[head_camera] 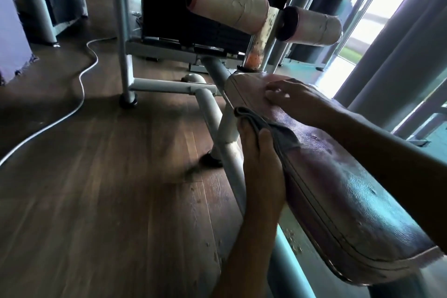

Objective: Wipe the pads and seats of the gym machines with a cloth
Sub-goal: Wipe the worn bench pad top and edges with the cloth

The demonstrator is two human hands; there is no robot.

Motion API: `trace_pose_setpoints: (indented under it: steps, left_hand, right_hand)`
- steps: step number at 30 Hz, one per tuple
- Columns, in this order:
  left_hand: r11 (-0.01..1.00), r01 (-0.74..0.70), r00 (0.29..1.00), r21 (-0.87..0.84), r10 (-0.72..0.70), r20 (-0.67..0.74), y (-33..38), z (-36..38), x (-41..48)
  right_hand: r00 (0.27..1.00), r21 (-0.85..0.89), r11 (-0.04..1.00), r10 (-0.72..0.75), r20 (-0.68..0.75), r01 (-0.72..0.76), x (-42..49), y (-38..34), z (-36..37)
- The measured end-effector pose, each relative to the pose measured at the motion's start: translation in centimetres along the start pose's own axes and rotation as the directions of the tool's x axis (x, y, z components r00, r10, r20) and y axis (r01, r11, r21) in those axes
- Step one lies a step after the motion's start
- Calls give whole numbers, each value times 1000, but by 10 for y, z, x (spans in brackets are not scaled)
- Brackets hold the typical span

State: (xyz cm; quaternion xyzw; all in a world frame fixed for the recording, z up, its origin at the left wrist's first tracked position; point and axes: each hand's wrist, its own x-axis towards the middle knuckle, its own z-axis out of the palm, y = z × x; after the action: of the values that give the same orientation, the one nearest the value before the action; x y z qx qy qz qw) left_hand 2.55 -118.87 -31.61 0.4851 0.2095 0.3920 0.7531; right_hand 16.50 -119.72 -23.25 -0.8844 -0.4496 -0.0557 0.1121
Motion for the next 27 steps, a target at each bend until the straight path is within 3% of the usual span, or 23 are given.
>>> trace_pose_setpoints:
  steps: [10, 16, 21, 27]
  left_hand:
    - [998, 36, 998, 57, -33, -49, -16, 2, 159]
    - [996, 24, 999, 88, -25, 20, -7, -6, 76]
    - [994, 98, 994, -43, -96, 44, 0, -2, -8]
    - [1000, 24, 999, 19, -25, 45, 2, 0, 47]
  right_hand:
    - [998, 60, 997, 53, -45, -50, 25, 17, 29]
    - [999, 83, 996, 44, -32, -41, 23, 17, 29]
    - [999, 109, 993, 46, -1, -46, 23, 24, 28]
    - [1000, 117, 993, 27, 8, -28, 21, 22, 26]
